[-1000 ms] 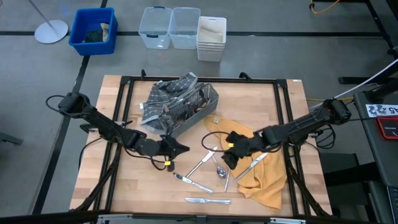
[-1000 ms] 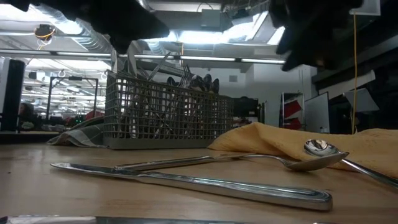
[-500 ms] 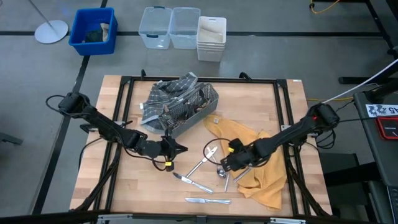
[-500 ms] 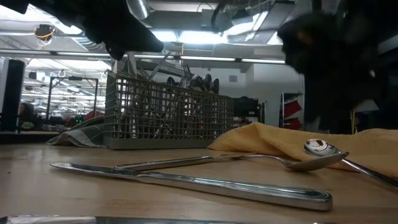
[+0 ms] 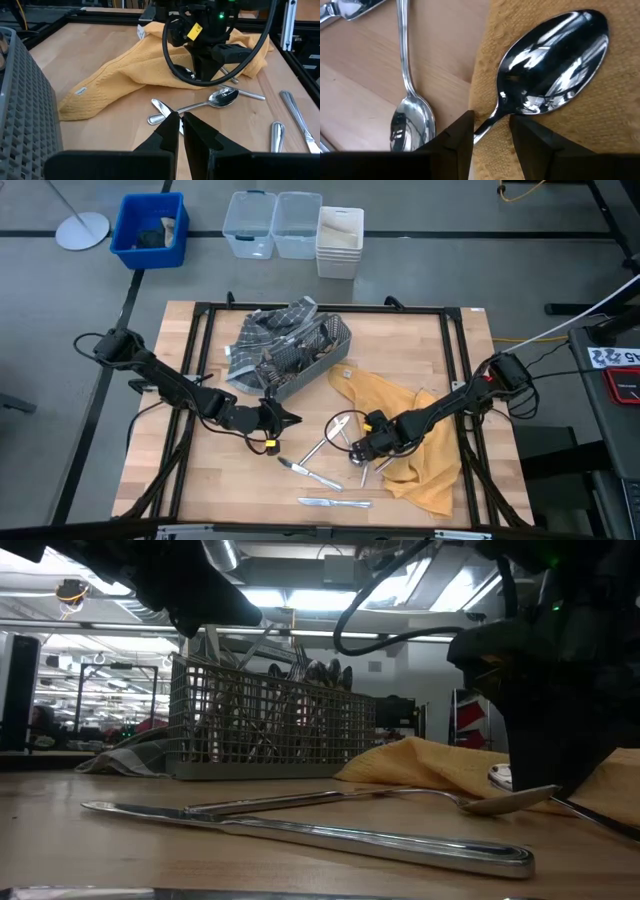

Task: Sort silverware
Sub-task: Put the silver spoon into the gray silverware basket

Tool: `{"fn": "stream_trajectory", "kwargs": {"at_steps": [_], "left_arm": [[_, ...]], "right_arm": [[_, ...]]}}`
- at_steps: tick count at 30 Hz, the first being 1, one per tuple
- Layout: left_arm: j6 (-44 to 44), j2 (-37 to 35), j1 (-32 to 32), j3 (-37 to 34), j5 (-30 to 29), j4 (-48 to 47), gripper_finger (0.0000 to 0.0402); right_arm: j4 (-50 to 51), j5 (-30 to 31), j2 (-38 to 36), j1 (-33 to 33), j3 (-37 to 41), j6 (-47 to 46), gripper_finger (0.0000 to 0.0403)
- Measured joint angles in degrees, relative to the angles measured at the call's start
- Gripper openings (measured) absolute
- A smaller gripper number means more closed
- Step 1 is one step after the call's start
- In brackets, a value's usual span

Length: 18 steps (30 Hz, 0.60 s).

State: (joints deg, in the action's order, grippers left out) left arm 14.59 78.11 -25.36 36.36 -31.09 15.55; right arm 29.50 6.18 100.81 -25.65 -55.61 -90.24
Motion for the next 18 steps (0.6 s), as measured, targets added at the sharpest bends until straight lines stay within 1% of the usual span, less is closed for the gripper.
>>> {"fn": "stream_trajectory", "kwargs": {"at_steps": [4, 13, 15, 18], "left_arm": [[0.0, 0.0, 0.0, 0.0, 0.0, -0.02, 0.0015], [0.0, 0.0, 0.0, 0.0, 0.0, -0.01, 0.0015], [0.0, 0.0, 0.0, 0.0, 0.0, 0.0, 0.0015], [0.0, 0.0, 0.0, 0.0, 0.0, 0.0, 0.0015]], "right_arm": [[-0.09, 0.74, 0.09, 0.0, 0.02, 0.31, 0.0112], [-0.02, 1.19, 0.18, 0.02, 0.13, 2.12, 0.0016], [0.0, 1.34, 0.2, 0.02, 0.05, 2.38, 0.0009], [0.3, 1.3, 0.21, 0.02, -0.65, 3.6, 0.0016]]}}
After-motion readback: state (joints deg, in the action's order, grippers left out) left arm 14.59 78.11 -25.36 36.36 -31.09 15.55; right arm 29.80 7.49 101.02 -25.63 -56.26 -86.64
